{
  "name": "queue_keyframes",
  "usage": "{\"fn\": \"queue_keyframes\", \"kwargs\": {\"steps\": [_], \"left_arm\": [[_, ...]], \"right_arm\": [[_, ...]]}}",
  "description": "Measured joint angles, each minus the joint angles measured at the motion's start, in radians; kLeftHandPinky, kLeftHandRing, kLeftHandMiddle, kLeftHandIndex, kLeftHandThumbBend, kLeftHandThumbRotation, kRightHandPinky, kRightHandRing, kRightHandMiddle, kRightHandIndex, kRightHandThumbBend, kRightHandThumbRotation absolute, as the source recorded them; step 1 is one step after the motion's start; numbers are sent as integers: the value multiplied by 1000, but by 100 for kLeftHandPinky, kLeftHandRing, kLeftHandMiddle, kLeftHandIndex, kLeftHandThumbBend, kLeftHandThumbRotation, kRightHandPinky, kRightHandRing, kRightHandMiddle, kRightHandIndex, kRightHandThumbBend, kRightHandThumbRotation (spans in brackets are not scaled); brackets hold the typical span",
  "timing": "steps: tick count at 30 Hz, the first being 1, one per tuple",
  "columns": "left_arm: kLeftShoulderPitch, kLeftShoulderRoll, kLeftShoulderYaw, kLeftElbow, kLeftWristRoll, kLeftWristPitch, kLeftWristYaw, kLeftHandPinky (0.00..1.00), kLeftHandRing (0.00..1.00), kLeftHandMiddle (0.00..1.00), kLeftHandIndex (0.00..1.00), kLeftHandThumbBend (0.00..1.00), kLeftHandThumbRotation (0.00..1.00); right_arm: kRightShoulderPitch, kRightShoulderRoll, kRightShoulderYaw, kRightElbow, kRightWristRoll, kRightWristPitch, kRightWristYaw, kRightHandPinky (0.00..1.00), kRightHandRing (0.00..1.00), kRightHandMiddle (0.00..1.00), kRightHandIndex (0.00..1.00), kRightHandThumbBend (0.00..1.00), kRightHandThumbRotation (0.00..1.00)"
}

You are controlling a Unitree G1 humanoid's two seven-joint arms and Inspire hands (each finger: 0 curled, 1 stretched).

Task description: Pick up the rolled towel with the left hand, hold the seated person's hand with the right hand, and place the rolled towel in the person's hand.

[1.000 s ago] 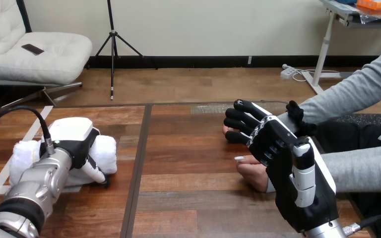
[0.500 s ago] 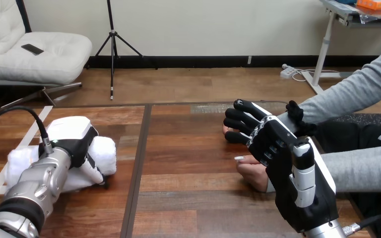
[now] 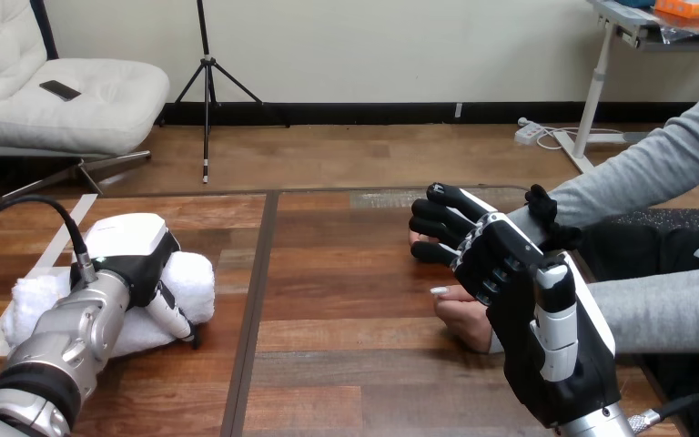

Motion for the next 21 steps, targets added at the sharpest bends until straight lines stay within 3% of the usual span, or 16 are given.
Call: {"fn": "queue_keyframes", "kwargs": {"steps": [15,21], "left_arm": [[3,5,0,0,-19,-23,9,26,34,41,44,81,0],[10,6,4,0,-25,-39,34,27,34,42,44,78,0]], "right_arm": [[3,0,0,0,-1,0,-2,81,85,85,84,88,100],[7,1,0,0,-1,0,-3,81,85,85,84,88,100]]}}
